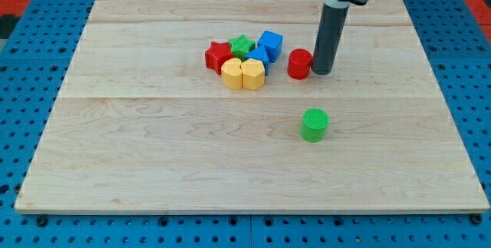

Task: Place the green circle below the red circle

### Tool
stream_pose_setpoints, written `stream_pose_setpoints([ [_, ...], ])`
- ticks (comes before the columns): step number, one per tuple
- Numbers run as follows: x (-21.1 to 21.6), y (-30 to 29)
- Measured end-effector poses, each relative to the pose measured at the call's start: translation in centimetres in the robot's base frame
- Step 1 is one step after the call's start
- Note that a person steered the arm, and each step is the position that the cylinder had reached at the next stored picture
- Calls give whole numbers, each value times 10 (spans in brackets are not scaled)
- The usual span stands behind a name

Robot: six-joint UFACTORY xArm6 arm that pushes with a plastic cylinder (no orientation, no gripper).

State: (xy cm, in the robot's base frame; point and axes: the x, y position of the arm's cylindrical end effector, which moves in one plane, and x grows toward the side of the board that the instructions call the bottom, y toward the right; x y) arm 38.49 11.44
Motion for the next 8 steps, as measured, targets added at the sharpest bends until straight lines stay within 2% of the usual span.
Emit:
stream_pose_setpoints([
  [3,2,-51],
  [4,40,-3],
  [5,113,8],
  [6,145,-32],
  [8,186,-59],
])
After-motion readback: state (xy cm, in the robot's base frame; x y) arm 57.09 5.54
